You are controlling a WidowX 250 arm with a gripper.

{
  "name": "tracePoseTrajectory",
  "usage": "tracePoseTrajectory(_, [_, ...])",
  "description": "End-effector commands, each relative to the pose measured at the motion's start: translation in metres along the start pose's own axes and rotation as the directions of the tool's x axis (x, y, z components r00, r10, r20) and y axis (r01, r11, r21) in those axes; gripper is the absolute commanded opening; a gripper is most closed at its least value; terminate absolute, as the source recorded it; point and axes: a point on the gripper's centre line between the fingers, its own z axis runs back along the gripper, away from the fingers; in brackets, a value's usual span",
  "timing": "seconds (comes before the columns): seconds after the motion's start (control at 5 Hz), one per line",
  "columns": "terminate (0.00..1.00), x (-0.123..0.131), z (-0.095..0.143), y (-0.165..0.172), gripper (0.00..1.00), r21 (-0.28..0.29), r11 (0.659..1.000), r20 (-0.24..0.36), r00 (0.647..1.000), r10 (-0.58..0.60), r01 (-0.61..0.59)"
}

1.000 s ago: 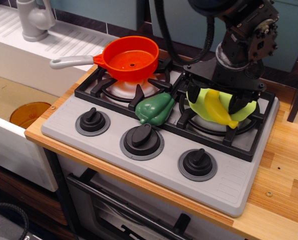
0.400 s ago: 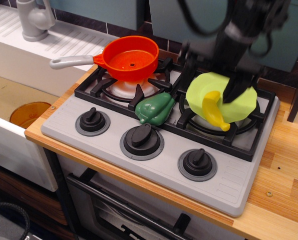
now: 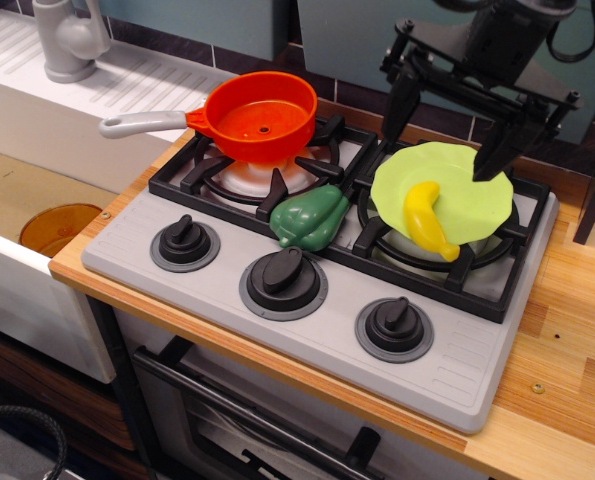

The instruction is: End effector transition from object to object

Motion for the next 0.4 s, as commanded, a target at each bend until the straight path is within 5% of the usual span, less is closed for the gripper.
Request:
tracePoseTrajectory(0.0, [0.00, 0.011, -0.023, 0.028, 1.00, -0.085, 0.995, 0.148, 0.988, -0.039, 0.052])
tracePoseTrajectory(0.2, [0.00, 0.020, -0.039, 0.037, 1.00, -0.083, 0.994, 0.183, 0.982, -0.050, 0.066])
